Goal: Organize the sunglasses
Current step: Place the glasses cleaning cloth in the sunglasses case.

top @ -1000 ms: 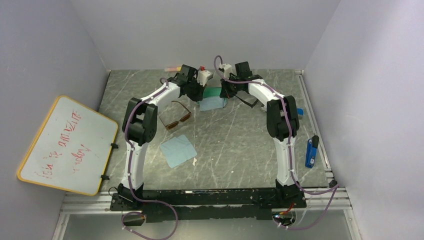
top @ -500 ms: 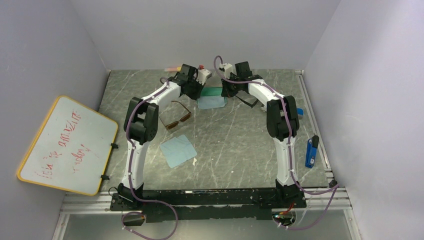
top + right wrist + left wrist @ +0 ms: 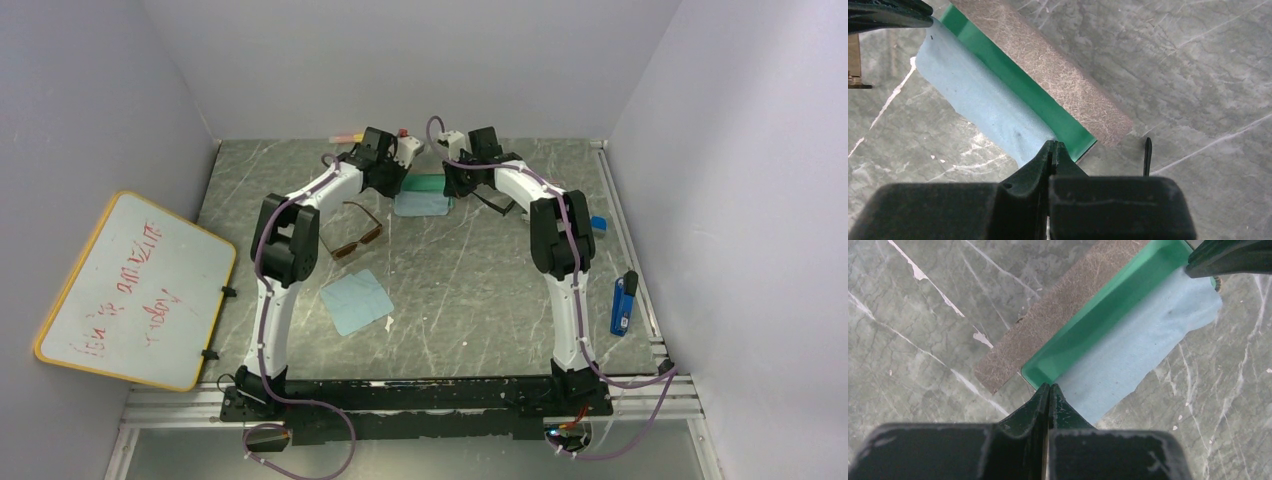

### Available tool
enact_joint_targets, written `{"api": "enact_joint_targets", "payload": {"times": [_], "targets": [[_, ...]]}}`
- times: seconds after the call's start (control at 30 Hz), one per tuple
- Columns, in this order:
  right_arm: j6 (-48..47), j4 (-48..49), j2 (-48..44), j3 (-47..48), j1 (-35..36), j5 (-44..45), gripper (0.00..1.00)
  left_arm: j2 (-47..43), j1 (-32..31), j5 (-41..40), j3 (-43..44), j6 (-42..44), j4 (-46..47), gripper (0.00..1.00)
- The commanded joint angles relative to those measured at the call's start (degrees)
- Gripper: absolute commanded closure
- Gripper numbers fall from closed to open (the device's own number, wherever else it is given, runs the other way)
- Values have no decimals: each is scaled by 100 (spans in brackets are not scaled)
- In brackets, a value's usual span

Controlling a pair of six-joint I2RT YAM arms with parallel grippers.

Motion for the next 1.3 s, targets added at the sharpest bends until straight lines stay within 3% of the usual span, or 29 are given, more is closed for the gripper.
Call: {"api": "enact_joint_targets", "payload": {"times": [0.0, 1.27], "targets": [[16, 217, 44, 268, 41, 135, 100, 128, 17, -10, 325, 39, 40, 95], [100, 660, -88, 19, 104, 525, 100, 289, -86, -364, 470, 11, 106, 95]]}}
